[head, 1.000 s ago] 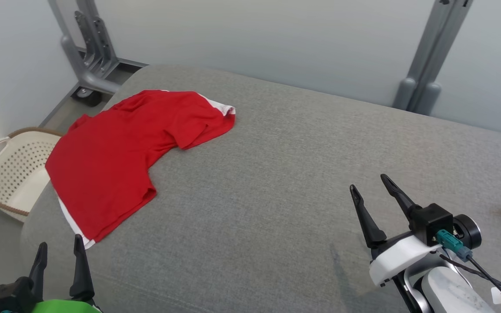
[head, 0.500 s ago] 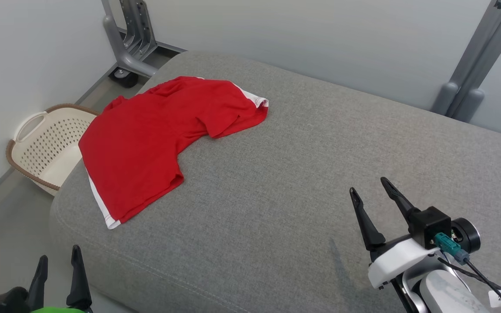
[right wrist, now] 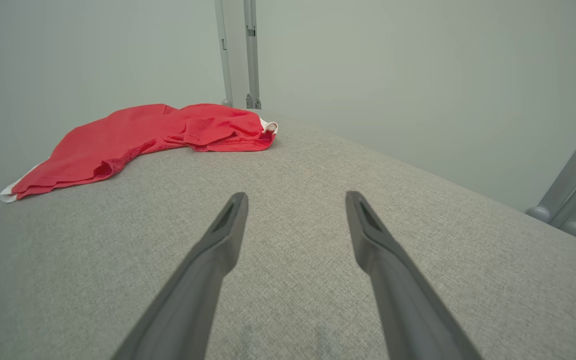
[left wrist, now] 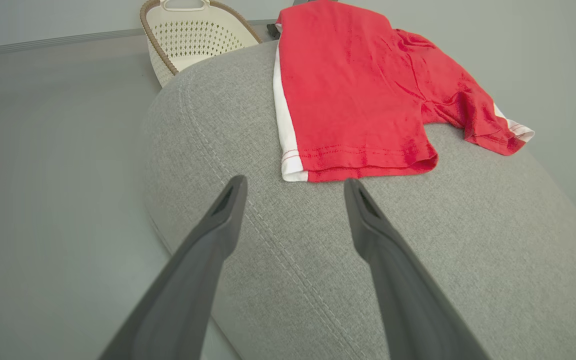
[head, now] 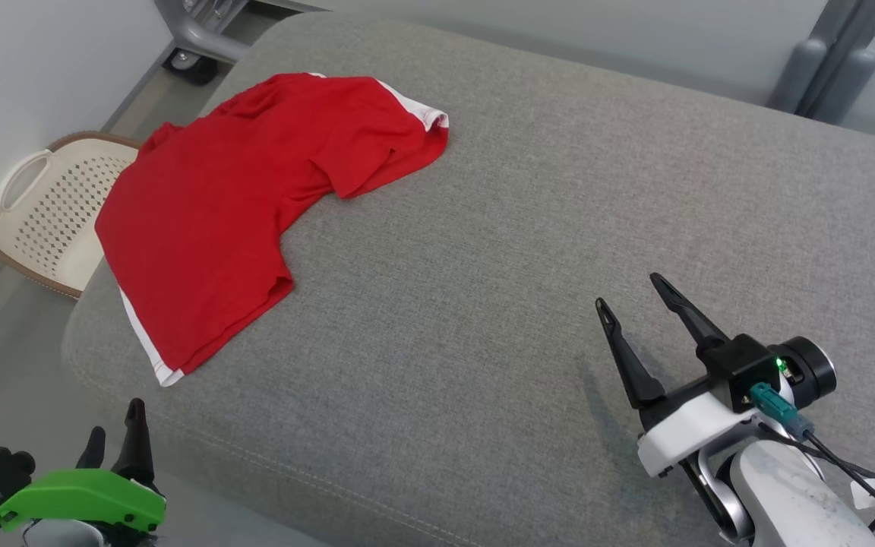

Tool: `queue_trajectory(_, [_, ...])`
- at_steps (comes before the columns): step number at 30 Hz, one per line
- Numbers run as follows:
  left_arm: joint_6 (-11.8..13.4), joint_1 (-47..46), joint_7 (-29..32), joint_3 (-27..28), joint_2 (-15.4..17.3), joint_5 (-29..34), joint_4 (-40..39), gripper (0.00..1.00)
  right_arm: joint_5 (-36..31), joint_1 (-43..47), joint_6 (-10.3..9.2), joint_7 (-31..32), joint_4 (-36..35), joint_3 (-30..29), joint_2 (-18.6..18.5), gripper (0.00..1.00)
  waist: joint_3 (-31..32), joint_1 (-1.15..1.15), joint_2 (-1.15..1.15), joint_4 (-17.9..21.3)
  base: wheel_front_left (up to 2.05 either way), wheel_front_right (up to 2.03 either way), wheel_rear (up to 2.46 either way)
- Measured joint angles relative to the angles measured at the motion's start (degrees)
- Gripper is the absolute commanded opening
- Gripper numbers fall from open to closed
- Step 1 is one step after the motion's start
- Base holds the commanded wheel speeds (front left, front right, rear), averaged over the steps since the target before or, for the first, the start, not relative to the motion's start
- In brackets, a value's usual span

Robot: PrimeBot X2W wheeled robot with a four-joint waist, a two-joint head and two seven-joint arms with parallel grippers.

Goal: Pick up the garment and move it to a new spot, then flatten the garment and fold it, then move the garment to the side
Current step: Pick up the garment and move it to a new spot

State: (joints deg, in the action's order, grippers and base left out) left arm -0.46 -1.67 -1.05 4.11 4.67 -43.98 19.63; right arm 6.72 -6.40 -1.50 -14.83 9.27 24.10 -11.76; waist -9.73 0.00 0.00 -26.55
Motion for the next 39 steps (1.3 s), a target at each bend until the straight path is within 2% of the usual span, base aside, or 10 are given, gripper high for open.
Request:
queue_trajectory(4, [0.59,-2.96,2.33,2.53,-0.12,-2.96,3.02,1.0,-0.6,-1.53,0.42,0.0,-0.98,-0.09,-0.92,1.0,-2.91,0.0,0.0,1.53,0.0,0.0,0.0])
queue_trajectory(7, [2.01,-6.31,4.2,4.74,-0.54,-6.54,5.08,1.0,-0.85,-2.71,0.44,0.0,-1.68,-0.55,-1.8,1.0,-5.16,0.0,0.0,2.81,0.0,0.0,0.0])
queue_trajectory(12, [2.49,-11.77,6.83,5.66,-0.93,-9.66,7.84,1.0,-1.82,-5.56,0.46,0.0,-3.34,-2.37,-4.17,1.0,-9.17,0.0,0.0,4.73,0.0,0.0,0.0])
queue_trajectory(21, [3.75,-17.84,6.97,6.17,-1.57,-9.7,14.8,1.0,-2.96,-7.51,0.49,-0.01,-3.97,-3.94,-6.84,1.0,-14.85,0.01,0.01,6.49,0.0,0.0,0.0])
queue_trajectory(27, [3.71,-19.68,5.99,6.79,-1.23,-9.61,18.63,1.0,-3.1,-7.51,0.98,-0.01,-4.02,-4.04,-7.66,1.0,-15.44,0.0,0.01,7.13,0.0,0.0,0.0])
queue_trajectory(29, [3.57,-20.13,5.75,6.73,-1.2,-9.59,19.78,0.15,-3.08,-7.51,0.98,-0.01,-4.02,-4.3,-7.76,1.0,-15.05,0.0,0.01,7.12,0.0,0.0,0.0])
queue_trajectory(30, [3.49,-20.26,5.45,6.7,-1.16,-9.59,20.43,0.0,-3.07,-7.51,0.98,-0.01,-4.02,-4.37,-7.76,1.0,-14.83,0.0,0.01,7.12,0.0,0.0,0.0])
queue_trajectory(33, [3.26,-20.4,5.46,6.64,-0.51,-9.58,22.48,0.0,-2.7,-7.5,0.98,-0.01,-4.01,-4.43,-7.68,1.0,-14.12,0.0,0.0,7.14,0.0,0.0,0.0])
queue_trajectory(39, [-0.99,-20.39,4.24,4.65,0.04,-8.15,22.12,0.0,-2.03,-7.47,0.98,-0.01,-4.01,-4.05,-5.95,1.0,-12.4,0.0,0.0,7.61,0.0,0.0,0.0])
